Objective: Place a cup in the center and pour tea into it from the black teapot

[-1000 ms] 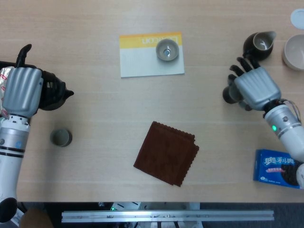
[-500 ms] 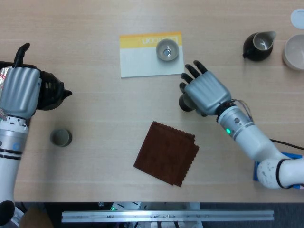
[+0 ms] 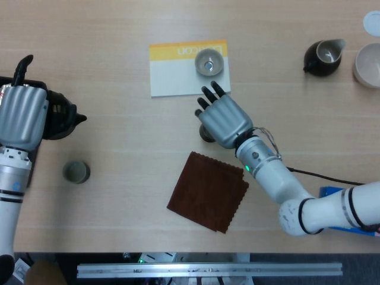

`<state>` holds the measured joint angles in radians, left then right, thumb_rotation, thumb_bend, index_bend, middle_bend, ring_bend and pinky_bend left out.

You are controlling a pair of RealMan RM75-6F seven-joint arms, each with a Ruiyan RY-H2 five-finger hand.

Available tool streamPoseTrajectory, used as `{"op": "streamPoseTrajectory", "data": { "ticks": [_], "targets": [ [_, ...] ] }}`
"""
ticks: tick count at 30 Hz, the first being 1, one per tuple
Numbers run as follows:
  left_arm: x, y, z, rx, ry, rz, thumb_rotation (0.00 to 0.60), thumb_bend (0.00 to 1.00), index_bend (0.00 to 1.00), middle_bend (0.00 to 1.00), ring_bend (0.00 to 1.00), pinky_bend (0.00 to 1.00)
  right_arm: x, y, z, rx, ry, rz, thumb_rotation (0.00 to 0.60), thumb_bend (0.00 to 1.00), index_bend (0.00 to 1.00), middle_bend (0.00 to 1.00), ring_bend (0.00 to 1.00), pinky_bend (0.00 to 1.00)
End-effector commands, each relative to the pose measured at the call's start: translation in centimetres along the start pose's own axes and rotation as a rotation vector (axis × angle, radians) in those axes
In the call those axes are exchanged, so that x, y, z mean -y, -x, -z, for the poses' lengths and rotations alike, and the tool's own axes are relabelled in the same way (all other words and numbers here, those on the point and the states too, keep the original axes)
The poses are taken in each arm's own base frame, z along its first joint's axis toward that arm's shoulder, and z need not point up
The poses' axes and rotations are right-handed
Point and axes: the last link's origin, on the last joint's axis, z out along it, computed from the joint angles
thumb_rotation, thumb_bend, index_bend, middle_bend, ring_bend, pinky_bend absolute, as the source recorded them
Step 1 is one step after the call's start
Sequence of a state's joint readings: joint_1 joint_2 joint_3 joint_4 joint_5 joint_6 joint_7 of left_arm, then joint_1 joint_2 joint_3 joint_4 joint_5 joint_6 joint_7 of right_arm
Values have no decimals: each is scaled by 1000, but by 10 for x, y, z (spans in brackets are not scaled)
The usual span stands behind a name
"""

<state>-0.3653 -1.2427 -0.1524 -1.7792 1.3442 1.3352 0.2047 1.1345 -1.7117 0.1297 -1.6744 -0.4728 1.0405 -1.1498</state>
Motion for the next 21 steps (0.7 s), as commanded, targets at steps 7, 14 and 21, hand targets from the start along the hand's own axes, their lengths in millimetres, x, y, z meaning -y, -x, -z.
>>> {"op": "streamPoseTrajectory", "data": {
  "ticks": [7, 14, 21],
  "targets": [
    [4, -3, 2, -4, -12, -5, 565, 382, 924, 1000, 851, 88, 26, -6, -18, -14, -12, 66, 600, 238, 442, 210, 27, 44],
    [7, -5, 3, -8, -17, -6, 566, 382, 924, 1000, 852, 88, 43, -9, -33, -20, -24, 101, 600, 238, 442, 211, 27, 44],
    [12, -5, 6, -7, -31, -14, 566, 382, 924, 1000, 851, 88, 59, -9, -48, -15, -37, 112, 600, 237, 442, 213, 27, 48]
  ]
}}
